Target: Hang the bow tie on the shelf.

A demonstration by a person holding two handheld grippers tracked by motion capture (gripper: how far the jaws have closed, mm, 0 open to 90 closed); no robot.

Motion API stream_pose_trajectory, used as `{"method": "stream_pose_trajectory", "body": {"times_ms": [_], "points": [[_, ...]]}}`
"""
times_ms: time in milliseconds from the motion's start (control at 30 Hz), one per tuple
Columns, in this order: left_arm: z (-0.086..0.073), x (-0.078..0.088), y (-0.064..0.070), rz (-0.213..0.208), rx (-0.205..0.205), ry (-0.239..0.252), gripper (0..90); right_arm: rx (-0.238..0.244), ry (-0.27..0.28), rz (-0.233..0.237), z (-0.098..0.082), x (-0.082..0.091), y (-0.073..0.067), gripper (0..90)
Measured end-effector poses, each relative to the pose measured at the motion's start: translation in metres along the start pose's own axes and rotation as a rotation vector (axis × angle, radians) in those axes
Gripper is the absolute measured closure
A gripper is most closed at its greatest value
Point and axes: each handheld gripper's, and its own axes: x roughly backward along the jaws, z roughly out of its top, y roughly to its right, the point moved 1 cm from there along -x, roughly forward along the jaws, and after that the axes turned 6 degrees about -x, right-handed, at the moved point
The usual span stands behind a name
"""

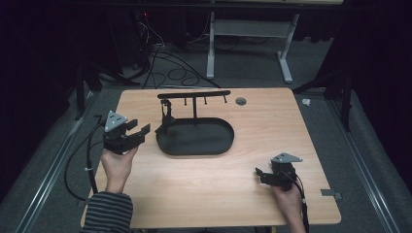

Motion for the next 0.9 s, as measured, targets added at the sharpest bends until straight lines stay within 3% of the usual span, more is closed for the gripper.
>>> {"method": "stream_pose_trajectory", "body": {"times_ms": [900], "points": [[-0.008,0.021,0.011,0.011,-0.030,0.021,46.1,0.001,-0.001,0.001,0.000,0.000,0.000,26.9]]}}
